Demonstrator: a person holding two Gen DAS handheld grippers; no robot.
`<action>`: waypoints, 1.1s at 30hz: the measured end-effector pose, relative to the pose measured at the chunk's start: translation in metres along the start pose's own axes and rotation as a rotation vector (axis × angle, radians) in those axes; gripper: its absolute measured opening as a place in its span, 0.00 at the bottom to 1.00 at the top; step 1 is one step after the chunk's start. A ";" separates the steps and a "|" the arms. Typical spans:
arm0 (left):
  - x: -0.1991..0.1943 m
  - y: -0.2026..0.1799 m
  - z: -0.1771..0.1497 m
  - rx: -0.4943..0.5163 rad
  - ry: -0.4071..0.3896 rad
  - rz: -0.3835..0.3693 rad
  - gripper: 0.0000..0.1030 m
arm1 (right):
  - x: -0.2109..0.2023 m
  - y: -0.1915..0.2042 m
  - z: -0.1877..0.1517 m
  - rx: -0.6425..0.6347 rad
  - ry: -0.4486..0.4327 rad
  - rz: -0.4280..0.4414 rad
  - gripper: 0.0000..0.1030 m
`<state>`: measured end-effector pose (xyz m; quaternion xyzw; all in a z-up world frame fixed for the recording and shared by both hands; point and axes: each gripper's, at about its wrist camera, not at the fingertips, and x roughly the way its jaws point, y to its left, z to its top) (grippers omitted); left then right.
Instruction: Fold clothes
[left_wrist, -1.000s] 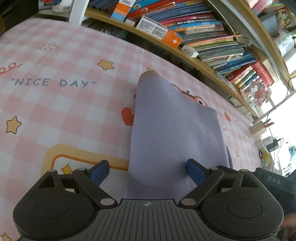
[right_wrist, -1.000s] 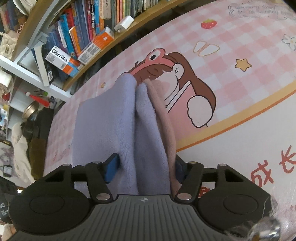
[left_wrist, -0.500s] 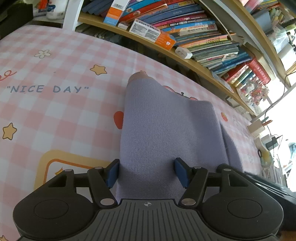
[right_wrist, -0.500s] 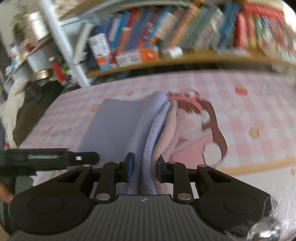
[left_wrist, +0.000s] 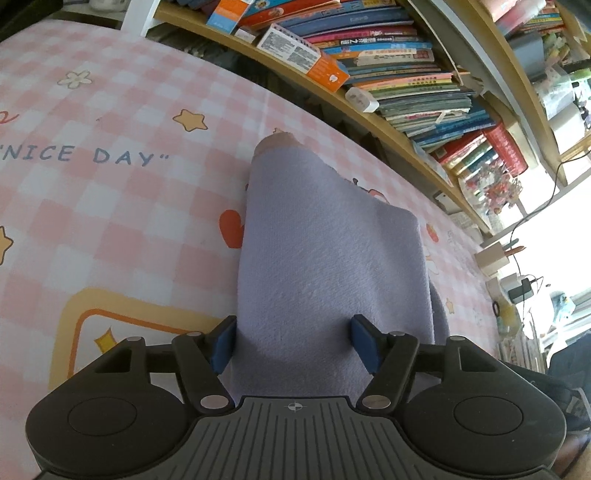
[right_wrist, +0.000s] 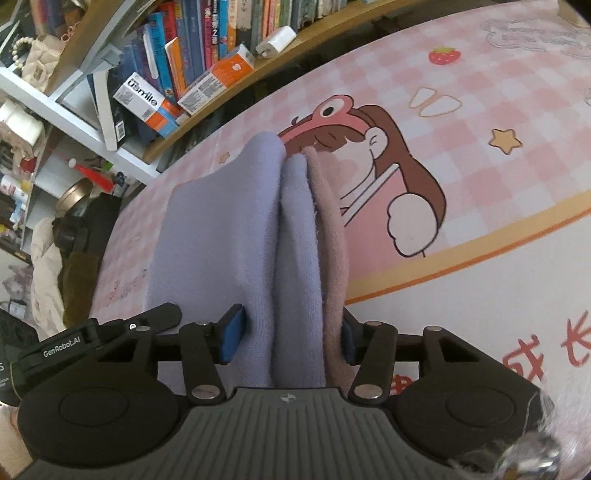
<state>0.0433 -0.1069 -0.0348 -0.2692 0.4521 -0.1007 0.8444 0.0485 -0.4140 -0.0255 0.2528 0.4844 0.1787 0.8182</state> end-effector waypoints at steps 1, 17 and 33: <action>0.000 -0.001 0.000 0.003 -0.003 0.004 0.63 | 0.002 0.001 0.001 -0.009 0.001 0.001 0.44; -0.030 -0.046 -0.014 0.124 -0.090 0.082 0.40 | -0.030 0.030 -0.005 -0.253 -0.082 0.009 0.27; -0.048 -0.095 -0.037 0.121 -0.154 0.127 0.40 | -0.072 0.008 -0.002 -0.294 -0.097 0.089 0.27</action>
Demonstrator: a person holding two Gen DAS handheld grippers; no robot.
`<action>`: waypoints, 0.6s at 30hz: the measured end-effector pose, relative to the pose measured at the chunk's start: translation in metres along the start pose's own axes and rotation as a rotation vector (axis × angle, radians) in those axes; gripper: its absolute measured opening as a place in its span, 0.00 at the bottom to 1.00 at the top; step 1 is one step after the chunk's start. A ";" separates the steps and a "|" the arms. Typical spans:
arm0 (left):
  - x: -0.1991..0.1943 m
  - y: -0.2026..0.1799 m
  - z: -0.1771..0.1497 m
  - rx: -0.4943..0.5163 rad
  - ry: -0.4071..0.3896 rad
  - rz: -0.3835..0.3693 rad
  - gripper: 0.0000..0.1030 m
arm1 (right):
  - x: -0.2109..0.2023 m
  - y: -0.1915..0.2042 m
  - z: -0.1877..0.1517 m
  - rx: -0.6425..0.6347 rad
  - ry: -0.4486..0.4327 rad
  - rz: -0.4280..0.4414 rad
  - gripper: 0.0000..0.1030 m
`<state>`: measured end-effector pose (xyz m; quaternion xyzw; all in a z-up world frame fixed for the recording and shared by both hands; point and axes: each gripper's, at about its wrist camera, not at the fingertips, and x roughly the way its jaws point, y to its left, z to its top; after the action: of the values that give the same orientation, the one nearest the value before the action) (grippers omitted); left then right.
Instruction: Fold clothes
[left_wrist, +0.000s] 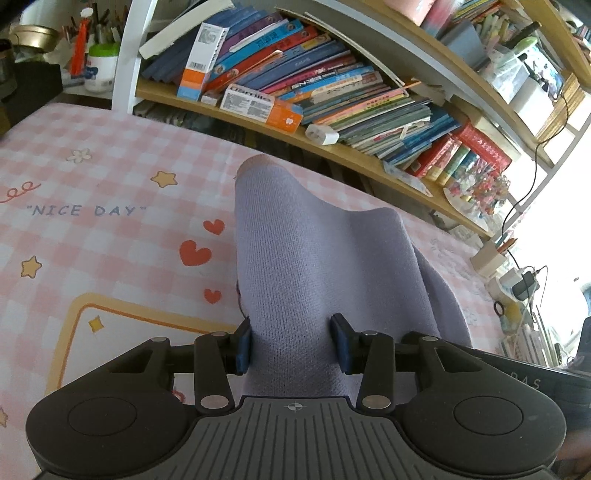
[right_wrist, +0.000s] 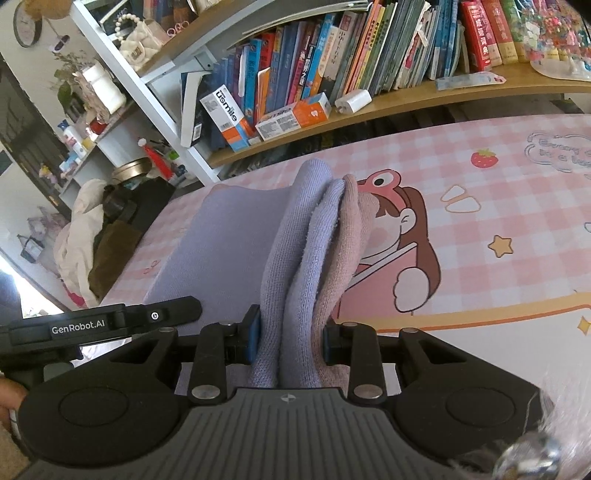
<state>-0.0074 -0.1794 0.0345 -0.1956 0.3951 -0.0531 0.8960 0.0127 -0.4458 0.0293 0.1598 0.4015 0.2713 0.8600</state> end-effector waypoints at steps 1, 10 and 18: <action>-0.001 -0.004 -0.002 -0.001 -0.002 0.004 0.40 | -0.003 -0.003 -0.001 -0.001 0.000 0.004 0.27; -0.009 -0.031 -0.011 0.012 -0.031 0.017 0.40 | -0.027 -0.021 -0.002 -0.021 -0.008 0.034 0.27; -0.017 -0.021 -0.003 0.008 -0.065 0.002 0.40 | -0.024 -0.007 0.005 -0.043 -0.023 0.033 0.27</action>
<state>-0.0201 -0.1951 0.0528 -0.1933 0.3658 -0.0476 0.9092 0.0057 -0.4659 0.0436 0.1509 0.3830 0.2922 0.8633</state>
